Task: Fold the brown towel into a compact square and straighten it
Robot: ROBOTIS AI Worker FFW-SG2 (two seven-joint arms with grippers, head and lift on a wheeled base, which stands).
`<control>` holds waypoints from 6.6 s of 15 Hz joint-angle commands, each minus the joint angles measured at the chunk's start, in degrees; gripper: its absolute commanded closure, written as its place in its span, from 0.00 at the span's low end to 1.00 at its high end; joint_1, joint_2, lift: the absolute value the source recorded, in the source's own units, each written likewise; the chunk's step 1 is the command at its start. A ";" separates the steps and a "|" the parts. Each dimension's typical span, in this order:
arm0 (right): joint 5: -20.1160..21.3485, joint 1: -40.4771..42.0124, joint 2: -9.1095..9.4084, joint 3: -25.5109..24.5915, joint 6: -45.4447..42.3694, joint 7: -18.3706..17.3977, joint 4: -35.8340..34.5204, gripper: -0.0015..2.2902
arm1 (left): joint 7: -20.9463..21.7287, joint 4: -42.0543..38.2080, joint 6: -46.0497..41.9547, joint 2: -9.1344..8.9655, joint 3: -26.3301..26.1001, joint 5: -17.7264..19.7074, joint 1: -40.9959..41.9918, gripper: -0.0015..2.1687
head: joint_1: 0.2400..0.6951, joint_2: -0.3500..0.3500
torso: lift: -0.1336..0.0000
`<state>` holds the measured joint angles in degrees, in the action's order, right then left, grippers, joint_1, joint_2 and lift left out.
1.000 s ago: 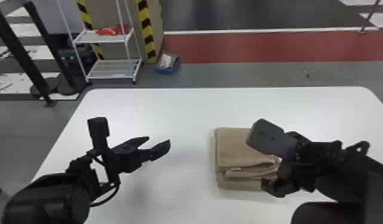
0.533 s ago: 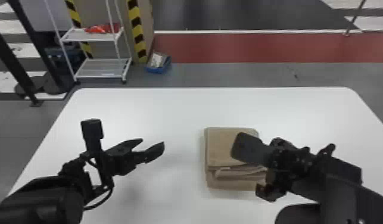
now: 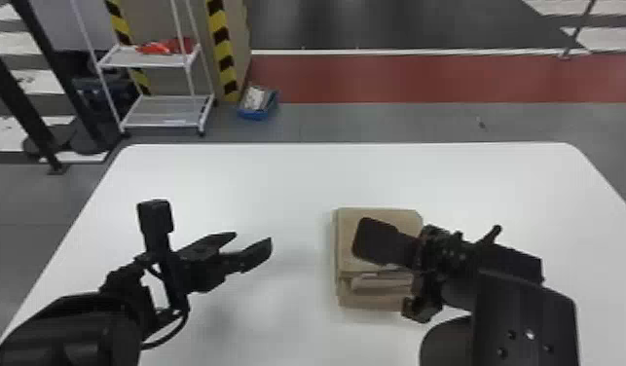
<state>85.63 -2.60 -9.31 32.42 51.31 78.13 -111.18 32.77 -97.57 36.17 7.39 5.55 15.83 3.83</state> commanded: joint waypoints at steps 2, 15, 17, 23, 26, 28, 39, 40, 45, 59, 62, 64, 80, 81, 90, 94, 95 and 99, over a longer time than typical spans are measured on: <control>0.50 -1.97 1.66 1.16 0.50 0.19 2.90 0.08 | 0.02 -0.17 0.00 0.09 0.08 0.00 0.30 0.01 | 1.00 0.58 | 0.07; 1.47 -2.85 4.30 1.42 0.68 0.19 4.83 0.37 | 0.37 -0.52 0.00 0.70 0.25 0.35 0.74 0.01 | 1.00 0.62 | 0.07; 1.38 -2.76 4.30 1.42 0.86 0.19 4.48 0.37 | 0.45 -0.52 0.00 0.61 0.25 0.35 0.74 0.01 | 1.00 0.63 | 0.07; 1.20 -2.15 4.47 1.07 0.86 0.19 3.25 0.51 | 0.63 -1.48 0.00 0.70 0.17 0.26 1.44 0.01 | 1.00 0.63 | 0.07; 0.94 -1.36 4.56 0.19 1.03 0.19 1.32 0.52 | 3.18 -3.59 4.40 0.70 1.04 1.93 1.88 0.02 | 1.00 0.63 | 0.07; 0.06 -0.92 4.65 -1.30 1.38 0.19 -0.79 0.60 | 3.71 -4.82 4.40 0.88 0.60 1.75 2.85 0.10 | 1.00 0.62 | 0.07; -6.44 -2.50 9.13 -5.61 7.54 -8.53 -3.95 0.65 | 9.33 -6.49 -0.35 0.96 -9.94 -0.97 7.95 0.99 | 1.00 0.45 | 0.07; -6.44 -2.15 9.36 -5.52 7.54 -8.53 -4.31 0.65 | 9.24 -7.29 -0.70 0.88 -10.21 -0.53 8.56 0.99 | 1.00 0.43 | 0.07; -6.27 -1.71 9.36 -5.52 7.36 -8.61 -4.31 0.65 | 9.33 -11.68 -1.23 1.14 -9.06 2.90 10.67 0.99 | 1.00 0.41 | 0.07; -5.04 0.23 9.36 -4.99 7.18 -7.38 -8.00 0.65 | 8.45 1.77 -22.67 0.96 -20.75 -2.82 7.59 0.99 | 1.00 0.30 | 0.07; -4.33 1.63 9.36 -5.08 7.01 -6.94 -9.49 0.65 | 6.87 3.35 -22.85 0.96 -22.16 -6.86 6.63 0.99 | 1.00 0.29 | 0.07; -3.81 2.86 8.87 -4.82 7.01 -6.06 -10.02 0.65 | 6.26 4.14 -23.90 0.96 -22.25 -8.71 6.45 0.99 | 1.00 0.28 | 0.07; -0.82 7.78 4.47 -0.77 6.30 -1.85 -11.95 0.65 | 4.41 6.60 -24.43 0.52 -22.69 -10.46 5.31 0.99 | 1.00 0.25 | 0.07; -0.99 7.61 4.91 -0.42 6.48 -1.93 -11.95 0.65 | 4.41 6.51 -24.43 0.52 -22.69 -10.38 5.22 0.99 | 1.00 0.26 | 0.07; 0.15 8.66 5.26 -0.34 7.71 -0.61 -12.13 0.42 | 4.50 6.51 -24.78 0.61 -22.69 -10.20 5.40 0.99 | 1.00 0.31 | 0.07; -0.20 8.84 5.00 -1.74 7.89 -0.53 -13.18 0.27 | 4.32 6.51 -24.96 0.61 -22.69 -10.20 5.31 0.99 | 1.00 0.28 | 0.07; -0.73 8.84 5.00 -1.92 7.89 -0.35 -13.71 0.18 | 4.32 6.51 -24.96 0.61 -22.69 -10.20 5.31 0.99 | 1.00 0.28 | 0.07; -3.45 8.66 5.17 -1.74 8.94 -0.79 -15.29 0.17 | 4.32 6.51 -24.96 0.61 -22.69 -10.20 5.22 0.99 | 1.00 0.28 | 0.07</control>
<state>83.42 6.09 -4.20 30.57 59.64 77.53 -125.64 37.09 -90.97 11.21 8.00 -17.14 5.57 9.05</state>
